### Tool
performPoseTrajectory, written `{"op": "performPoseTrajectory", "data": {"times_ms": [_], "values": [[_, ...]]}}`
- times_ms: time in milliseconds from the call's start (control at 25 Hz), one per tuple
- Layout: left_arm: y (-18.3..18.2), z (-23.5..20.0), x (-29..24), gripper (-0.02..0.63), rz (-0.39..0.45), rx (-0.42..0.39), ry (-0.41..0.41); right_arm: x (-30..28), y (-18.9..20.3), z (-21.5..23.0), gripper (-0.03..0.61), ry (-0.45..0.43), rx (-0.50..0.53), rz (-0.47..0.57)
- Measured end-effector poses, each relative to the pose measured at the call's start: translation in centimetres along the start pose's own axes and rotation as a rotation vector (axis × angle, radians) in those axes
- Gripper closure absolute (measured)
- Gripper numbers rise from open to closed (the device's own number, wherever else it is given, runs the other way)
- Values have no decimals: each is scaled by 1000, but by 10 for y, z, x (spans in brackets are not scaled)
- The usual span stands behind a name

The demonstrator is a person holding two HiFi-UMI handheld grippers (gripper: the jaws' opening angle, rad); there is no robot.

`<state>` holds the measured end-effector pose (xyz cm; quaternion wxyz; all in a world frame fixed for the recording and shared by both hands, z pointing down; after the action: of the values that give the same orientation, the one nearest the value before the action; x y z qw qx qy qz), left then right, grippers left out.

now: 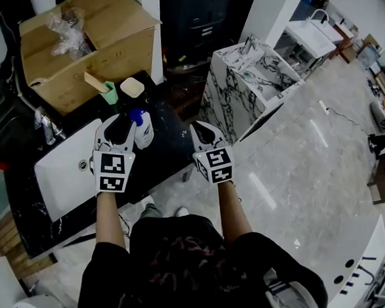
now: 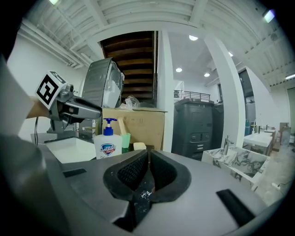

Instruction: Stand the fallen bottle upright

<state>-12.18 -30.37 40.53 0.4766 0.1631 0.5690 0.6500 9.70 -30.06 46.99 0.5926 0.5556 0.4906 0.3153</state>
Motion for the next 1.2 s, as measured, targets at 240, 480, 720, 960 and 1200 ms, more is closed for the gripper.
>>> {"op": "performPoseTrajectory", "data": {"times_ms": [240,480,720,960,1200], "values": [[26,-15,18,564,41,215,-104,-4,-4,-7,571,-23,-30,13],[38,-19,22,597,35,274,-141,-6,-10,-13,578,-45,-22,23],[41,-18,30,597,26,291,-171,-3,-15,-15,578,-65,-15,27],[44,-16,44,597,30,273,-191,-1,-19,-28,578,-88,11,29],[42,-23,65,597,59,280,-204,8,-29,-43,577,-91,20,50]]}}
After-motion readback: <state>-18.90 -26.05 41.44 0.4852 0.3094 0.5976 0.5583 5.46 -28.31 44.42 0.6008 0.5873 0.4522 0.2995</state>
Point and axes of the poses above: the fingertips, and each gripper's own axes: x backward along the fingers, z to its right, y out of its underside, the point moved 5 cm from there along x, backward along the fingers, and after that the axes turned 8 degrees about y, right-handed, at the moved point
